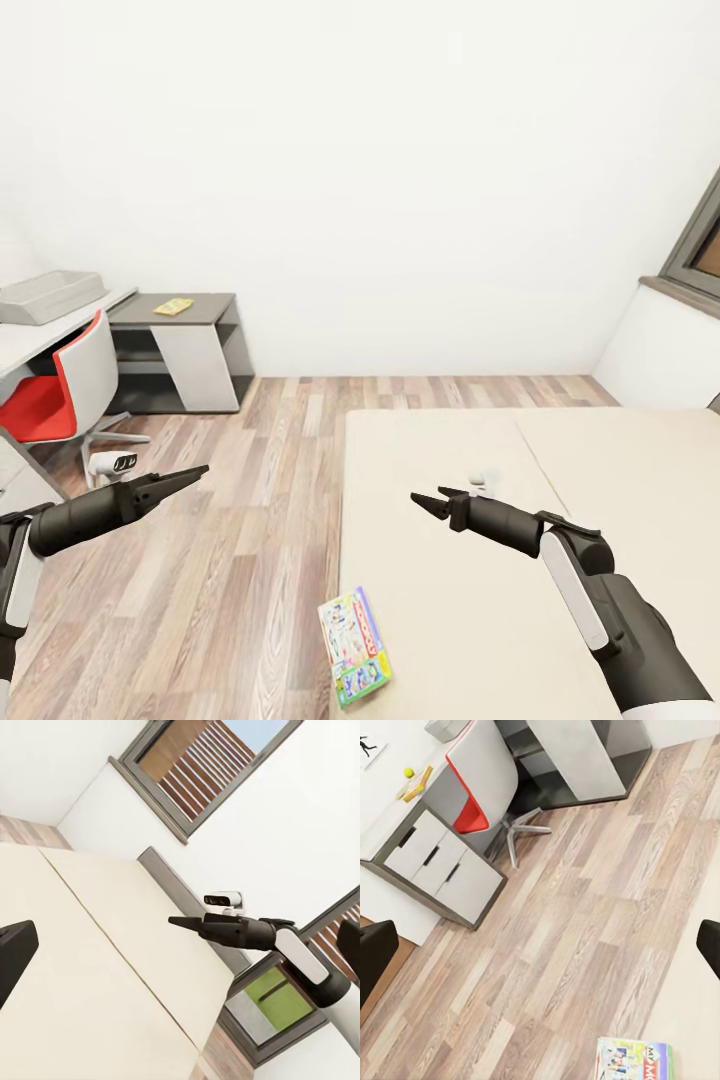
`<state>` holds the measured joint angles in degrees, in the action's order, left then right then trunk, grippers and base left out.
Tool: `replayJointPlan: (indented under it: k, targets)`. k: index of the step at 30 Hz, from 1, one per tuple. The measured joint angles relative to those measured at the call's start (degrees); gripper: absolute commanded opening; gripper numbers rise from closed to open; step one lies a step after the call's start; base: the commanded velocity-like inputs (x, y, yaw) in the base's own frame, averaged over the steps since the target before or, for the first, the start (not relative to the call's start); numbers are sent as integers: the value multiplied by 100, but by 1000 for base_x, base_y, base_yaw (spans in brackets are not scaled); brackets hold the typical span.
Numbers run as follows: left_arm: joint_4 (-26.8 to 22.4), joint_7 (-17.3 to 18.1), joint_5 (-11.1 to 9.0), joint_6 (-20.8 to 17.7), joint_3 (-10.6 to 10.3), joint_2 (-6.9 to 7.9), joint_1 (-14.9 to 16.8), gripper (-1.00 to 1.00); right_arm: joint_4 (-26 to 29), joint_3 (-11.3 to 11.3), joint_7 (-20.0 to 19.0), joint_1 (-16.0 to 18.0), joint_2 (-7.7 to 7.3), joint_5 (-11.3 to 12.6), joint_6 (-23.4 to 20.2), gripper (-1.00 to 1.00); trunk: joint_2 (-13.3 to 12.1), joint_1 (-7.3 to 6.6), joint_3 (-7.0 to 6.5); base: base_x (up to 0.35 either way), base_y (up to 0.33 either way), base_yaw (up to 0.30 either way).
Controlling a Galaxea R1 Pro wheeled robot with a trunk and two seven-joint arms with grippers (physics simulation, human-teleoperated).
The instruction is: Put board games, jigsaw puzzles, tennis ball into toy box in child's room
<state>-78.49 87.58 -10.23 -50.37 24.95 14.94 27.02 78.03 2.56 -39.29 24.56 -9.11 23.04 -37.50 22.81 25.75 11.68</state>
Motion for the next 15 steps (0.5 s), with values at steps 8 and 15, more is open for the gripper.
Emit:
replayJointPlan:
  k: [8, 15]
  targets:
    - [-2, 0, 0, 0, 1, 0, 0, 100, -9, -5, -1, 0, 2, -5, 1, 100, 0, 0, -73, 0, 0, 70]
    - [1, 0, -2, 0, 0, 0, 1, 100, -8, -3, -1, -1, 6, -5, -4, 100, 0, 0, -127, 0, 0, 31]
